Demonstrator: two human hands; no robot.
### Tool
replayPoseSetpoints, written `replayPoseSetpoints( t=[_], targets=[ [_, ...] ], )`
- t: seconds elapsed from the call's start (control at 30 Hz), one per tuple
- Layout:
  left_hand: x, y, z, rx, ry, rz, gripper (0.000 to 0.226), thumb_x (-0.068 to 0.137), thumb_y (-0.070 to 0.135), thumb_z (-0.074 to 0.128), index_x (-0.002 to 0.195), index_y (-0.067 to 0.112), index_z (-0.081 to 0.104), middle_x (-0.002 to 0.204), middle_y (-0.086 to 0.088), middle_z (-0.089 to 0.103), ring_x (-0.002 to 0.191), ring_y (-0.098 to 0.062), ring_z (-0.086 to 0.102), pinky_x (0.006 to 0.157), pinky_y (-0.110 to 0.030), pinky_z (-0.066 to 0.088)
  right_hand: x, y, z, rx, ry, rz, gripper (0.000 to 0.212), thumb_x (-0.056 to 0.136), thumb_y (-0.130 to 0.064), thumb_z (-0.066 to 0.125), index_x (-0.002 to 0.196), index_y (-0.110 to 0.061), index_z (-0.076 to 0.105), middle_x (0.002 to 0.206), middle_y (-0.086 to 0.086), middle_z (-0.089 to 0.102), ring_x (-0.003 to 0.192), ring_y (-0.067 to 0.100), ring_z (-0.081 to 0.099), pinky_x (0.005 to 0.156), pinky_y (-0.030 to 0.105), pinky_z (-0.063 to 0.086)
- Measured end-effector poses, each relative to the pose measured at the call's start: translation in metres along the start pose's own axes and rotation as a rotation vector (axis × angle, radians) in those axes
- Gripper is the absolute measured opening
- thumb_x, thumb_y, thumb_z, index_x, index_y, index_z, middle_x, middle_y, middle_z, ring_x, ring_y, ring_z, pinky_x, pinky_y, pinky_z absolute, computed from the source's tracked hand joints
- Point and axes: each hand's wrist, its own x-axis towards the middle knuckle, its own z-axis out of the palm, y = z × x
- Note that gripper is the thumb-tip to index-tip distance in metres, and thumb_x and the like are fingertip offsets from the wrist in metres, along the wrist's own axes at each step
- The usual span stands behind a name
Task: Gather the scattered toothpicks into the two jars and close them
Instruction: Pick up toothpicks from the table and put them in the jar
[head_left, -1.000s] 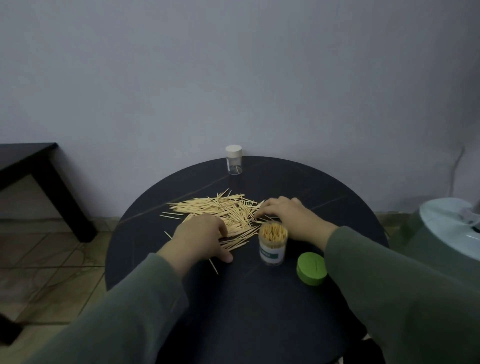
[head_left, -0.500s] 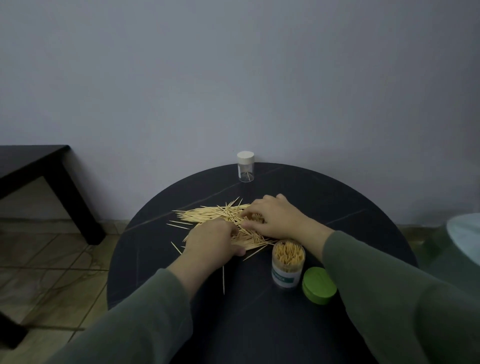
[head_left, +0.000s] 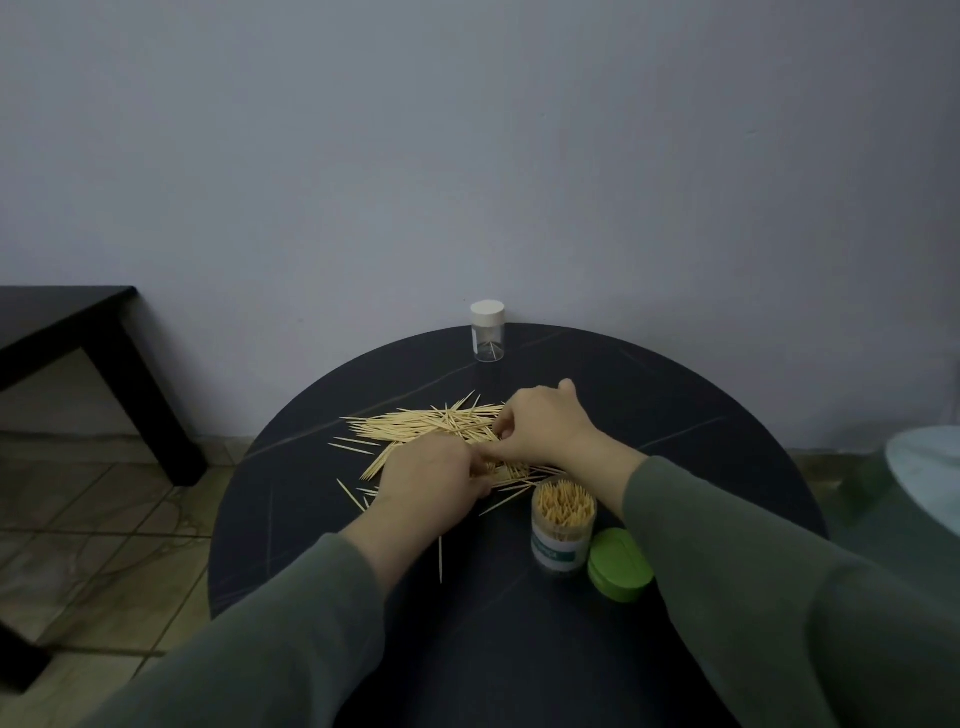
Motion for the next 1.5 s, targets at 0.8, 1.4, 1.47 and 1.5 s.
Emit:
replayPoseSetpoints(
  t=[0.8,1.4,1.47,1.5],
  targets=[
    [0.003,0.019,0.016,0.110,0.110,0.149,0.023,0.099,0.030,0.049,0.114,0.019,0.062,0.113,-0.003,0.057,0.103,-0.021,0.053,0.078,-0.035,0.048,-0.031,0.022,-0.018,-0.246,-0.051,0.036,0.024,0.096,-0.043,0.051,0.099,-0.030,0.072,0.090,-0.008,0.066,0.098,0.017,0.057,0.102,0.045,0.025],
    [0.003,0.016,0.018,0.067,0.192,0.171,0.024,0.099,0.030,0.049,0.115,0.023,0.066,0.112,0.000,0.062,0.106,-0.020,0.055,0.081,-0.035,0.051,-0.071,0.032,-0.029,-0.145,0.115,0.002,0.028,0.096,-0.045,0.051,0.117,-0.037,0.067,0.103,-0.010,0.061,0.101,0.014,0.049,0.095,0.038,0.028],
    [0.004,0.015,0.019,0.038,0.197,0.164,0.025,0.099,0.033,0.049,0.113,0.025,0.067,0.109,0.001,0.062,0.104,-0.019,0.054,0.079,-0.033,0.049,-0.076,0.032,-0.030,-0.120,0.157,0.009,0.028,0.096,-0.044,0.051,0.117,-0.036,0.067,0.100,-0.011,0.061,0.098,0.012,0.049,0.093,0.037,0.028],
    [0.004,0.014,0.019,0.014,0.207,0.152,0.025,0.099,0.034,0.048,0.112,0.026,0.068,0.108,0.002,0.062,0.103,-0.018,0.054,0.078,-0.033,0.048,-0.078,0.033,-0.031,-0.096,0.175,0.017,0.028,0.096,-0.044,0.051,0.117,-0.036,0.067,0.100,-0.011,0.062,0.099,0.012,0.049,0.093,0.036,0.028]
  ],
)
